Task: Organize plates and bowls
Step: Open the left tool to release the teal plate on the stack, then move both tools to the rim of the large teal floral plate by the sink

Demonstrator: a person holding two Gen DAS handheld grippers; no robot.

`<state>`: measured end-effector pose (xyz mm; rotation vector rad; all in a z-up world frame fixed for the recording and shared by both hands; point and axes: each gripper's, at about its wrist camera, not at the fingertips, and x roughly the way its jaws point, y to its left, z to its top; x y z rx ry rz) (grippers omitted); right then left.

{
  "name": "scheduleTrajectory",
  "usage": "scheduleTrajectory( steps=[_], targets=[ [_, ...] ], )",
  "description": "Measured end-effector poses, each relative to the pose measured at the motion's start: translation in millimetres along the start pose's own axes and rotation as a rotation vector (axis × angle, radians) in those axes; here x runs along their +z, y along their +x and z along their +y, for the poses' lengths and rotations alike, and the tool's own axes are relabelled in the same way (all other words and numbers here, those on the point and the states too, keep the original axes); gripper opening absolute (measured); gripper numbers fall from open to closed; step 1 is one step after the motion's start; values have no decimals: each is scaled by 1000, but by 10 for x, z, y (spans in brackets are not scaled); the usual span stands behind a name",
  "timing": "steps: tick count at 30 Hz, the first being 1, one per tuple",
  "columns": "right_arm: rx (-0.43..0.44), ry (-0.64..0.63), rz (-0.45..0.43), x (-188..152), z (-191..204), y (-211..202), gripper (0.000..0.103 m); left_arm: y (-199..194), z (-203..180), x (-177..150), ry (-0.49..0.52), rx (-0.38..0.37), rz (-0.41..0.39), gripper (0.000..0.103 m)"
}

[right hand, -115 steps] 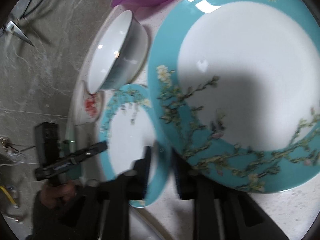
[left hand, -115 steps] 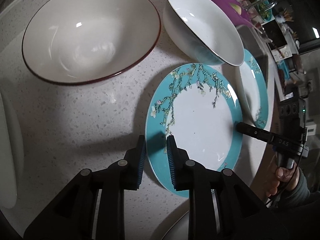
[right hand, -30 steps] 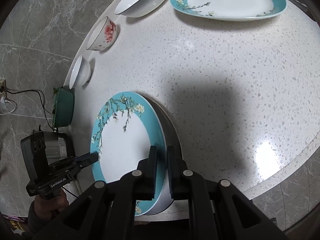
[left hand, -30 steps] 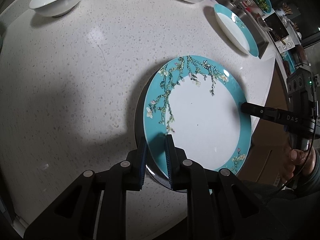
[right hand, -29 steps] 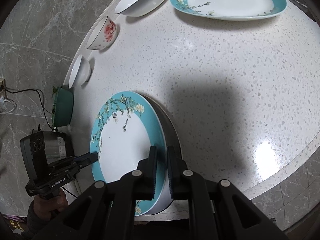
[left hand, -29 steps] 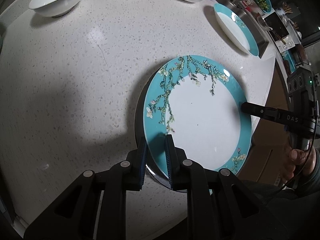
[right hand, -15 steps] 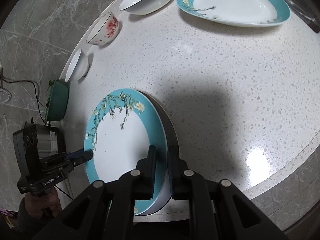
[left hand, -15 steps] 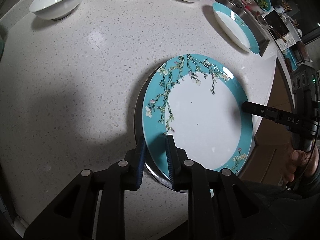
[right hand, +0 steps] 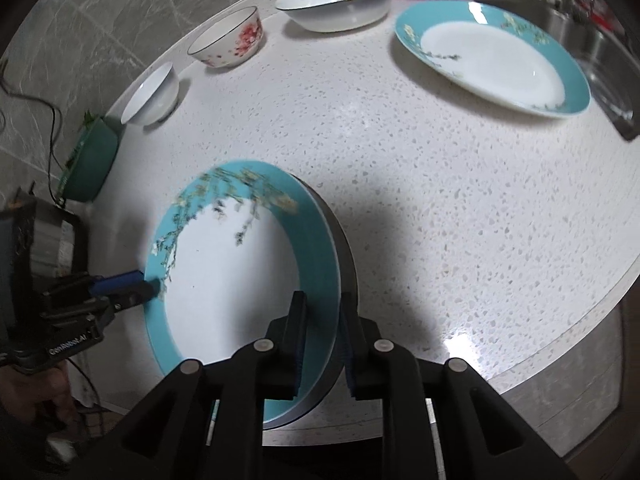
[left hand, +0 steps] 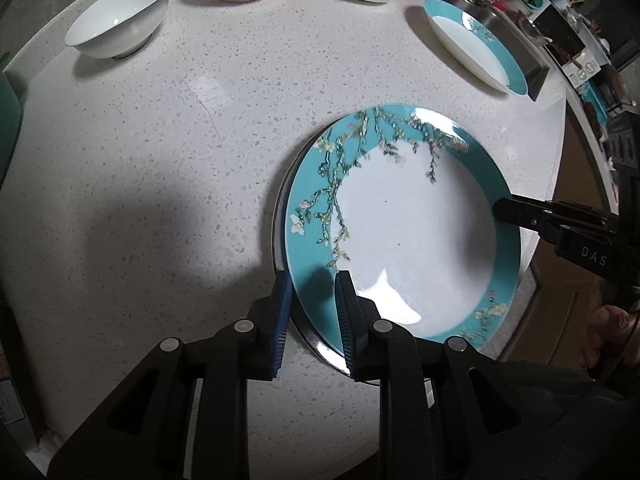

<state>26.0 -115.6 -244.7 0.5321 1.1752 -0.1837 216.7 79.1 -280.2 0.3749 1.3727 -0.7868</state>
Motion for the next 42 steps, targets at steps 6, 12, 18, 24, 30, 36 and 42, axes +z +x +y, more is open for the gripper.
scheduleTrajectory(
  steps=[6,12,18,24,30,36,42],
  targets=[
    [-57,-57,-9,6,115,23,25,27,-41,20,10,14,-6,21],
    [-126,-125,-18,-29,235,30,29,11,1,-14,1,13,-19,22],
    [-158,-166,-15,-49,326,56,33,-72,69,-35,-25,18,-50,49],
    [-49,-71,-110,108,60,-351,64,-381,36,292,-19,-43,-134,76],
    [156,200,-265,541,-996,-910,67,-636,-272,882,6,-151,-204,81],
    [253,356,-318,929,-2100,-1061,67,-517,-698,1550,-38,-183,-207,81],
    [350,370,-257,1514,-2864,-857,68,65,-1143,2177,-134,-132,-149,81]
  ],
)
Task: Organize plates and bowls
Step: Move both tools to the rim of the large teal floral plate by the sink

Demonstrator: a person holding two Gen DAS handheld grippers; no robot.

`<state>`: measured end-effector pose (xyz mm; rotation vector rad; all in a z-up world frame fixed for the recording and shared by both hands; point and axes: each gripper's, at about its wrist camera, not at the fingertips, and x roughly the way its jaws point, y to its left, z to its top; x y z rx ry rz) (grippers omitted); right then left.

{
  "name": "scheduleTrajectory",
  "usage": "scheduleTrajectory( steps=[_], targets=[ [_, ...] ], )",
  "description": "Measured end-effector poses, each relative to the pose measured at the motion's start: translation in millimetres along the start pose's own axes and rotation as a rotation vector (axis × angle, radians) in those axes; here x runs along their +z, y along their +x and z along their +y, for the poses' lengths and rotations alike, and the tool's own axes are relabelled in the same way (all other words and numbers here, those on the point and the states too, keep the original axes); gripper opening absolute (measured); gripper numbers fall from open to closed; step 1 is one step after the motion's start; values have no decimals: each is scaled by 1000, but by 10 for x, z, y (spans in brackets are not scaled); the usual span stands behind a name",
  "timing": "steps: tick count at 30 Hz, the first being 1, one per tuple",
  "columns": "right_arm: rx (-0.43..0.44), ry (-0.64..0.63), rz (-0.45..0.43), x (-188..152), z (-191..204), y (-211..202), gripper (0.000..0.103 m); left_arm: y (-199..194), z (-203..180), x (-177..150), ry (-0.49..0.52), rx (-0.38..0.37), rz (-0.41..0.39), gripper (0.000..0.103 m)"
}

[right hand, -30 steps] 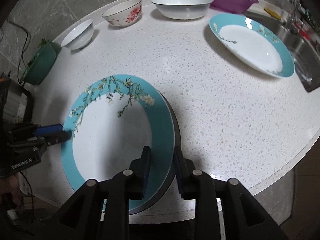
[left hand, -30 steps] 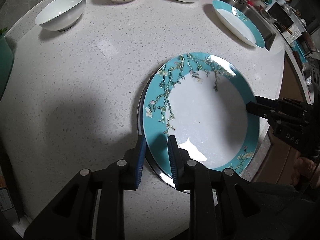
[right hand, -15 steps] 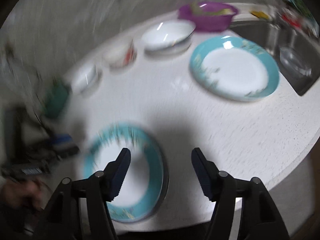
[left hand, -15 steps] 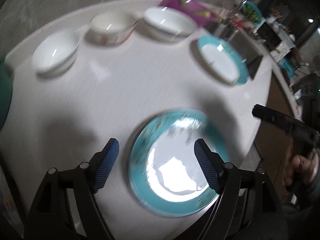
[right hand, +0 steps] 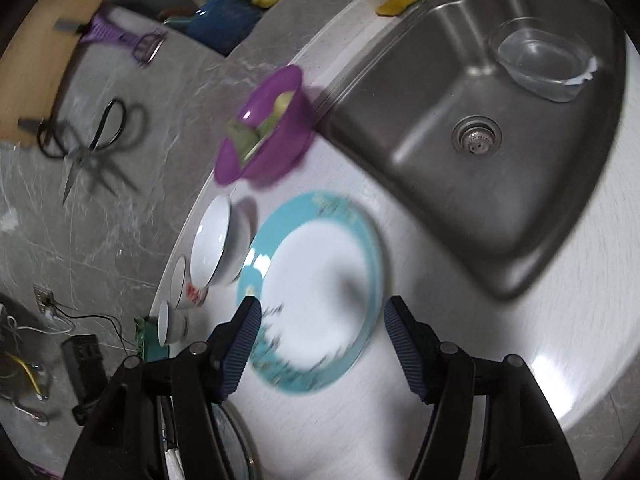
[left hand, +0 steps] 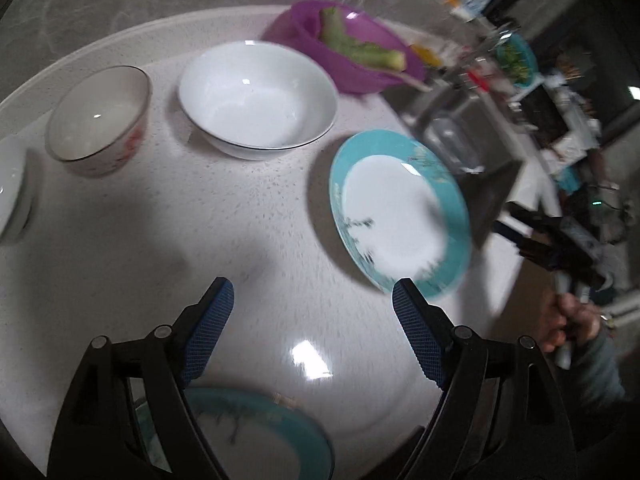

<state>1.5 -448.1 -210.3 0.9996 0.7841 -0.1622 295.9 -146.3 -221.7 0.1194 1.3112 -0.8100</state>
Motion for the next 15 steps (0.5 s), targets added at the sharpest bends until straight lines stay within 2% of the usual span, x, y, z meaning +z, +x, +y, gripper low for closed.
scheduleTrajectory(
  steps=[5,9,11,13,15],
  targets=[
    [26,-15,117,312,-288,232,68,506,-150,170,-84,14,18,81],
    [75,-24,207,396,-397,415,68,792,-186,179,-108,36,49,81],
    [94,-28,235,409,-417,483,69,836,-195,170,-119,36,41,86],
    [124,-32,254,414,-423,528,74,853,-167,173,-139,33,26,100],
    [131,-43,268,441,-416,599,82,915,-180,232,-146,29,15,101]
  ],
)
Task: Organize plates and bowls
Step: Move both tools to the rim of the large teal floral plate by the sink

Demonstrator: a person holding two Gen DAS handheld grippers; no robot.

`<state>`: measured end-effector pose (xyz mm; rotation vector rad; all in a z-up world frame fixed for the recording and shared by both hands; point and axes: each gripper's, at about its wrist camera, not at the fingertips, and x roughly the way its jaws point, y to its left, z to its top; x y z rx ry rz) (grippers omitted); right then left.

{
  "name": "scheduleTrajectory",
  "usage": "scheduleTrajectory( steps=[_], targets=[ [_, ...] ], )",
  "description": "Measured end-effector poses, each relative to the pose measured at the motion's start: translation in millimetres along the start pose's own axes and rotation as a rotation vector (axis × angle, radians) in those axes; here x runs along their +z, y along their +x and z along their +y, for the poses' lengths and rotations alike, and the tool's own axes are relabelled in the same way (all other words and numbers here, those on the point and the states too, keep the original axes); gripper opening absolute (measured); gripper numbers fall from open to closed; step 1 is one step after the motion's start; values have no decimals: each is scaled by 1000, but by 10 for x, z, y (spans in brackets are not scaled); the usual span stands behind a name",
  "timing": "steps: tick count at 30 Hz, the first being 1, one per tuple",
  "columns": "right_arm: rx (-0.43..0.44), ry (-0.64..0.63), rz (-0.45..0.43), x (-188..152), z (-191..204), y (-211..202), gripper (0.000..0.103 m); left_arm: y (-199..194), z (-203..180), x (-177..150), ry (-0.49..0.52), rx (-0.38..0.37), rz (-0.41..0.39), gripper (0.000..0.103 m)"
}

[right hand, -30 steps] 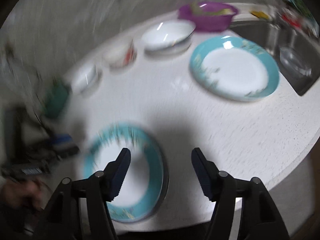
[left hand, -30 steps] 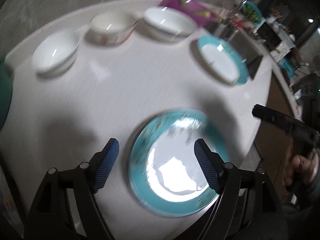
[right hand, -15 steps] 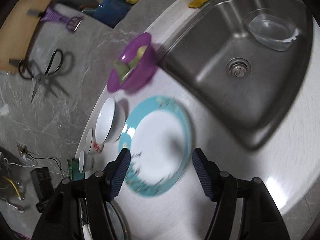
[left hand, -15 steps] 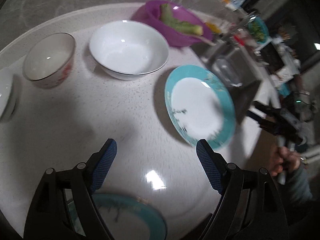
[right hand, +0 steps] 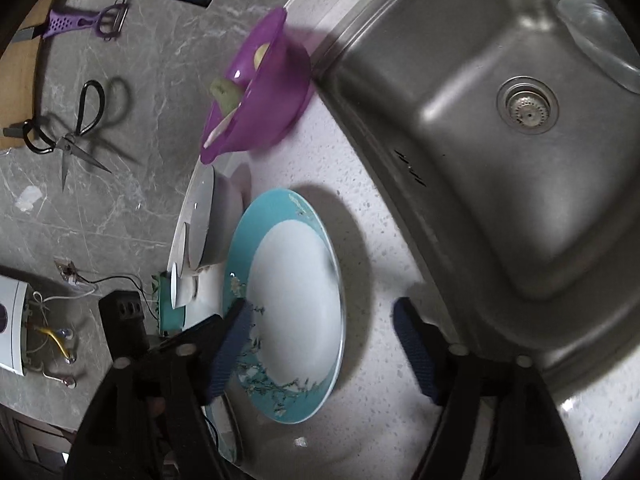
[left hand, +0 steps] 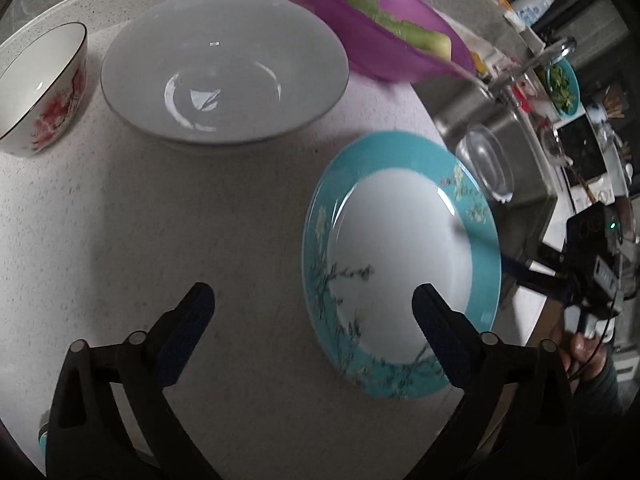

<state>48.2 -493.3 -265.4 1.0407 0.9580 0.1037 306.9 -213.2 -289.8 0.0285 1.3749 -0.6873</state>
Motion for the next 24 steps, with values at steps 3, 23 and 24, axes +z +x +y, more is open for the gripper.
scheduleTrajectory(
  steps=[3,23,24],
  targets=[
    [-1,-2,13,47,-35,46,82,32,-32,59,12,15,5,101],
    [-24,-110,145,136,33,316,33,352,-228,78,94,140,39,70],
    [-31,-103,152,134,16,331,25,356,-231,90,90,138,38,69]
  ],
)
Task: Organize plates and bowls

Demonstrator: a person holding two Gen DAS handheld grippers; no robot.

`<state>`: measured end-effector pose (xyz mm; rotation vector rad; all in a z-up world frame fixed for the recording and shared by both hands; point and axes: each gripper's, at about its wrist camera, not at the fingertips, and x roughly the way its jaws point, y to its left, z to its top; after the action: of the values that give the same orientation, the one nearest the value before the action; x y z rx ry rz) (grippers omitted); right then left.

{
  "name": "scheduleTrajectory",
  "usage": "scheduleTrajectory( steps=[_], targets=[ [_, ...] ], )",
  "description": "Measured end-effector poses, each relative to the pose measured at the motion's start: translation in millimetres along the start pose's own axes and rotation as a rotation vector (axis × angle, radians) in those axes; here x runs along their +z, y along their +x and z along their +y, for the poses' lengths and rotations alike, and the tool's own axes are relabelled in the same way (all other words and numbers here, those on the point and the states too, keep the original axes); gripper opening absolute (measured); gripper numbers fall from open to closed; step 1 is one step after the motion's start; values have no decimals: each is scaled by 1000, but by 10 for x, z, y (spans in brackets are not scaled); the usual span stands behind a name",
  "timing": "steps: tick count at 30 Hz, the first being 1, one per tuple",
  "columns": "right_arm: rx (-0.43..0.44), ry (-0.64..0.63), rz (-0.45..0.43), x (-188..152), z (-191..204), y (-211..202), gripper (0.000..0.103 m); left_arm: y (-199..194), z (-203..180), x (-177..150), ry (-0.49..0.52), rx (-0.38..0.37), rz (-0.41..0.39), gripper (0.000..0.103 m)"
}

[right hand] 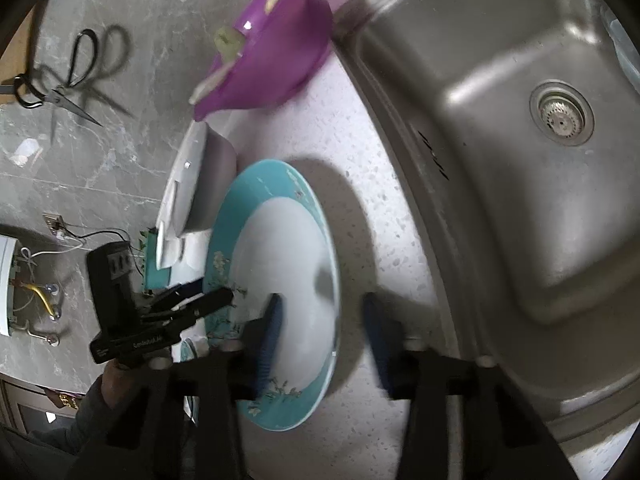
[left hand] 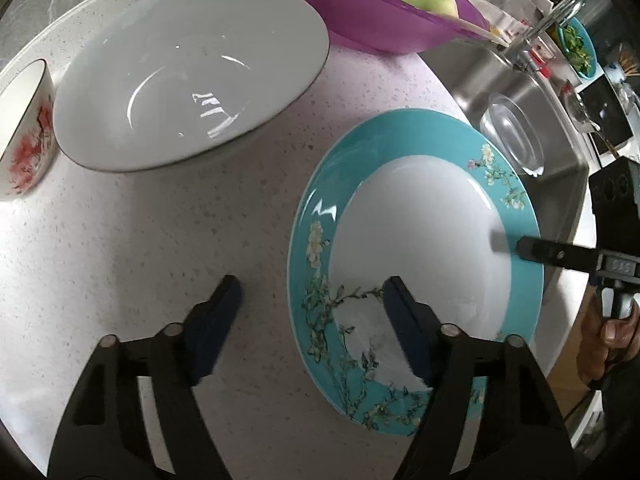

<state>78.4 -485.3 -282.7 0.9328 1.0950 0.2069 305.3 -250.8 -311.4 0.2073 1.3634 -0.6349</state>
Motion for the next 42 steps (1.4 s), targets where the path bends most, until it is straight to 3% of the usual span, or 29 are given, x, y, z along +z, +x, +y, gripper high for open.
scheduleTrajectory(
  steps=[3,5,7,12,27,42],
  targets=[
    [13,12,19,-17,-30,48,22,14,-18,33,3,-5,-4,66],
    [11,4,24,-24,-14,66,20,21,-40,55,8,-15,-11,56],
    [9,10,23,-23,-19,76,17,26,-44,75,8,-35,-12,30],
    [24,62,24,-12,-126,63,8,30,52,131,-24,-54,2,18],
    [-38,99,14,8,-44,53,8,-24,65,45,-54,-50,22,17],
    [-25,61,34,-124,364,99,8,-495,347,-195,-84,-49,-15,17]
  ],
)
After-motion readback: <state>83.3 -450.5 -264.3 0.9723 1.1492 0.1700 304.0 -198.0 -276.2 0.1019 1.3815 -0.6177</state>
